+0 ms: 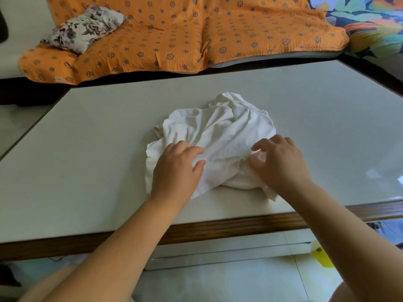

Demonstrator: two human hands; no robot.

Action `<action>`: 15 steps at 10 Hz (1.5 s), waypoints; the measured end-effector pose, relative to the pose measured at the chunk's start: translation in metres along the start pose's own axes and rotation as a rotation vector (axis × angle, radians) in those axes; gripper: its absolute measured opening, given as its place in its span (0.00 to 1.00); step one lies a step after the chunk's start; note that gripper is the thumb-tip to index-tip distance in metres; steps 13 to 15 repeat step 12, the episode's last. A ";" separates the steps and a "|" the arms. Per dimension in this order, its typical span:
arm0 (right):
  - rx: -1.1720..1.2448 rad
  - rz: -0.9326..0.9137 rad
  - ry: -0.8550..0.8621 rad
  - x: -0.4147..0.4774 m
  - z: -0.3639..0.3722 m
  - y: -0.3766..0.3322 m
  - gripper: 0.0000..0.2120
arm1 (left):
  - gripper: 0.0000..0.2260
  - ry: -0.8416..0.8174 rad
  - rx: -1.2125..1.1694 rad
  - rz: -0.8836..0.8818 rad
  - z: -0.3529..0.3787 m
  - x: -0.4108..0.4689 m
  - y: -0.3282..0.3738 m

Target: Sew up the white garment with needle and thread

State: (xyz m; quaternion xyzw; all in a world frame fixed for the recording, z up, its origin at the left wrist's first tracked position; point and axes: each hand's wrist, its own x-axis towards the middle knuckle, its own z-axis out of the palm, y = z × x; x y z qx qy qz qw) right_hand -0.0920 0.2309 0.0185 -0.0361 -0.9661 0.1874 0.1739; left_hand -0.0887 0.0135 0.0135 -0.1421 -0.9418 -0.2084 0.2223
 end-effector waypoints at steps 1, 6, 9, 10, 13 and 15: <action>0.066 -0.296 0.151 -0.017 0.011 -0.024 0.05 | 0.07 -0.081 -0.089 0.159 0.013 -0.010 0.027; -0.232 -0.175 -0.490 -0.048 0.013 0.005 0.48 | 0.24 -0.609 0.158 0.035 0.031 -0.009 -0.008; -0.239 -0.172 -0.530 -0.049 0.015 0.003 0.43 | 0.24 -0.630 0.126 0.002 0.026 -0.010 -0.005; -0.213 -0.148 -0.543 -0.039 0.008 0.003 0.39 | 0.25 -0.700 0.111 0.000 0.016 0.004 0.000; -0.172 -0.137 -0.741 0.012 -0.022 -0.025 0.25 | 0.28 -0.815 0.029 -0.094 -0.025 0.055 0.025; -0.172 -0.137 -0.741 0.012 -0.022 -0.025 0.25 | 0.28 -0.815 0.029 -0.094 -0.025 0.055 0.025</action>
